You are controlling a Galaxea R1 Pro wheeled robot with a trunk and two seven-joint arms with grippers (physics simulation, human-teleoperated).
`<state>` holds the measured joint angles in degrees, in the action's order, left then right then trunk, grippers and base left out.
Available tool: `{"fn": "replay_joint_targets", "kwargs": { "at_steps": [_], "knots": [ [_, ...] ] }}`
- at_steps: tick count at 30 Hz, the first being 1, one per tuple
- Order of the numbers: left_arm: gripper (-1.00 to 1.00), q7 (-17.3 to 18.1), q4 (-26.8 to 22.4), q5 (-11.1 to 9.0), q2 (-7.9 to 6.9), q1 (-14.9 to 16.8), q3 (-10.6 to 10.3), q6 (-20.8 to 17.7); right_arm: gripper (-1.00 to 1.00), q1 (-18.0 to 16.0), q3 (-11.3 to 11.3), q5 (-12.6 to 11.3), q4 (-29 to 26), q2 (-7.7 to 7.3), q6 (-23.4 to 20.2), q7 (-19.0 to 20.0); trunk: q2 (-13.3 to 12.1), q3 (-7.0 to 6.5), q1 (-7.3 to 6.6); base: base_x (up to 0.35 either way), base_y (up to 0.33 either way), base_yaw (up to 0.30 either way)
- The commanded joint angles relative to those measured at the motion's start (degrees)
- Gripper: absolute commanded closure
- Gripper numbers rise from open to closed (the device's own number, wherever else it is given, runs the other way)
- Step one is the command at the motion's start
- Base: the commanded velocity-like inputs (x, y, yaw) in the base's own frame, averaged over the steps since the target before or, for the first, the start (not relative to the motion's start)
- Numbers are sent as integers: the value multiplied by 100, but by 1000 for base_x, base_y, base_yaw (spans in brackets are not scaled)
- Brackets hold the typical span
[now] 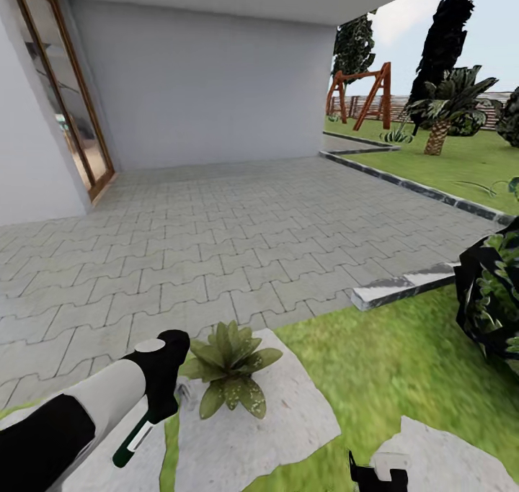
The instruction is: Pick up the pesticide atomizer in the garden and spray insectifuge to fully cover both potted plants in the garden.
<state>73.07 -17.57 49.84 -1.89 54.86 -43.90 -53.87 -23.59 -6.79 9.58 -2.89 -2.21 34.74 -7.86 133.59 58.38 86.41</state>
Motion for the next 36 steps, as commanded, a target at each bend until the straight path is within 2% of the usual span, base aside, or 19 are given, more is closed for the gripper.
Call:
{"fn": "replay_joint_targets", "kwargs": {
  "at_steps": [1,6,10,12,15,17,19,25,32,36],
  "knots": [
    [100,49,-17,40,-4,-6,8,-51,-100,-5,-42,61,7,2,15,-23,2,5,-1,0,0,-299],
    [100,41,23,18,-4,-36,64,-52,-100,-5,-41,62,7,2,15,-21,2,5,-1,0,0,-287],
    [100,41,8,15,-29,-179,96,-48,-100,-5,-39,62,7,2,15,-23,2,5,-1,0,0,-140],
    [100,28,1,5,-55,-190,192,-46,-100,-5,-36,62,7,2,15,-23,2,5,-1,0,0,-20],
    [100,-163,20,0,-169,-194,827,-48,-100,-5,-40,62,7,2,15,-23,2,5,-1,0,0,-5],
    [100,-413,60,1,-255,-202,1252,-46,-100,-5,-38,62,7,2,15,-23,2,5,-1,0,0,-1],
    [100,-594,77,-6,-300,-213,1414,-43,-100,-5,-38,62,7,2,15,-23,2,5,-1,0,0,0],
    [100,-675,68,54,-220,-468,1441,4,-100,-5,-35,76,10,2,12,-7,2,5,-1,8,0,0],
    [100,-682,68,94,-224,-494,1433,11,-100,-5,-39,79,8,-6,7,-13,2,5,-1,213,0,0],
    [100,-673,77,257,-226,-517,1430,17,-100,-5,-34,71,8,1,7,-14,2,5,-1,21,0,0]
  ]
}}
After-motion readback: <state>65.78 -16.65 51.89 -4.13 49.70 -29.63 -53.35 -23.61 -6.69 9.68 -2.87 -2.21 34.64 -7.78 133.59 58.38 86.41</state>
